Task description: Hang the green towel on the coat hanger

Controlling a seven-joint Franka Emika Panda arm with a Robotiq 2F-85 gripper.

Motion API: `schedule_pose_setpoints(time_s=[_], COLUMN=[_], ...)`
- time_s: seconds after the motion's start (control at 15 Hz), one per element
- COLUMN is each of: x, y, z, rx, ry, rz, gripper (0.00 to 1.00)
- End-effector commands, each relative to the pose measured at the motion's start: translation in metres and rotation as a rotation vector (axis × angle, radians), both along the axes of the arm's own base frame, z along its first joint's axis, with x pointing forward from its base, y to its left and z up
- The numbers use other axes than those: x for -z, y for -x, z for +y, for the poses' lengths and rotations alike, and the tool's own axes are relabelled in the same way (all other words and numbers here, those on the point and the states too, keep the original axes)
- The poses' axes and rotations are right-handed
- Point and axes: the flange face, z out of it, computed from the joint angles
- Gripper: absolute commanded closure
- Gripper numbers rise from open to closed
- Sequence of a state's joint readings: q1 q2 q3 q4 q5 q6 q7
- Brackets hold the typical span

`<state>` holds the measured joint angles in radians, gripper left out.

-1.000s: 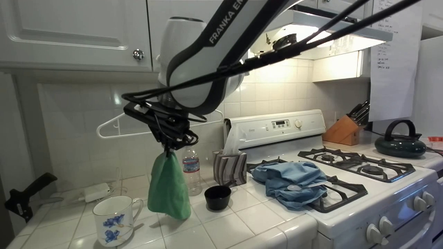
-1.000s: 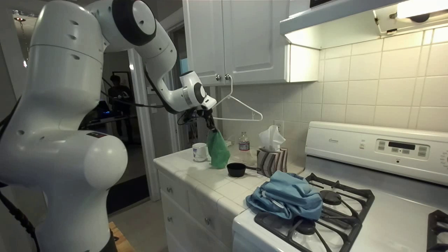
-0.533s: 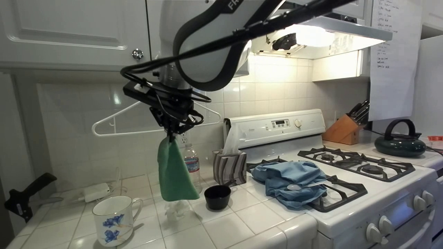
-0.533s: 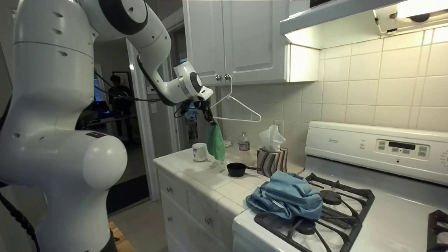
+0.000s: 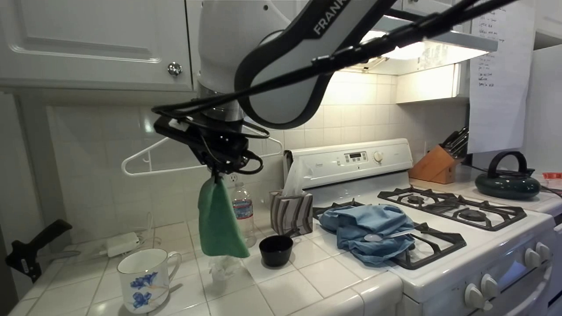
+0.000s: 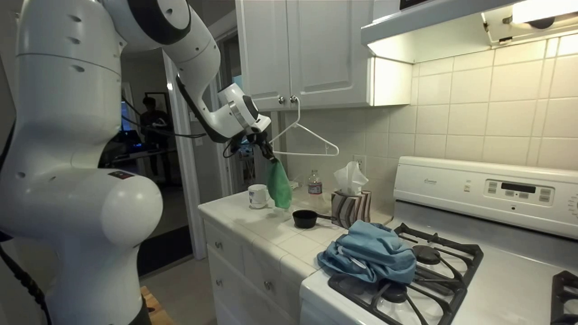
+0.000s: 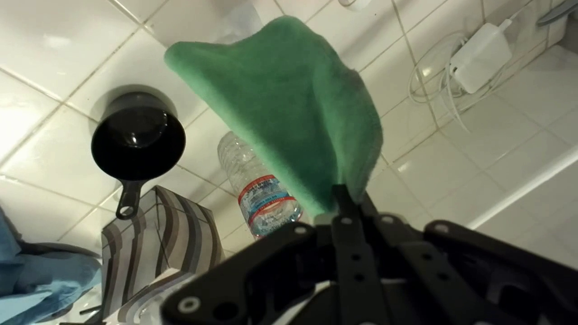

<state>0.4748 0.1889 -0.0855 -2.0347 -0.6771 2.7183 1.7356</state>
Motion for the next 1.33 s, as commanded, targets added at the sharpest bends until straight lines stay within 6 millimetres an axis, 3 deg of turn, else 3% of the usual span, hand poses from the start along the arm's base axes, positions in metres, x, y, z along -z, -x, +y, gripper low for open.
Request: schedule_pose_setpoints(time_s=[0.0, 0.53, 0.8, 1.27], x=[-0.032, -0.096, -0.12, -0.115], y=[0.02, 0.06, 0.065, 0.055], z=[0.008, 0.034, 0.037, 0.033], rx=[-0.032, -0.108, -0.13, -0.172], ry=[0.036, 0.109, 0.144, 0.189], rz=[-0.125, -0.344, -0.433, -0.499], gripper=[0.99, 0.99, 0.99, 0.99])
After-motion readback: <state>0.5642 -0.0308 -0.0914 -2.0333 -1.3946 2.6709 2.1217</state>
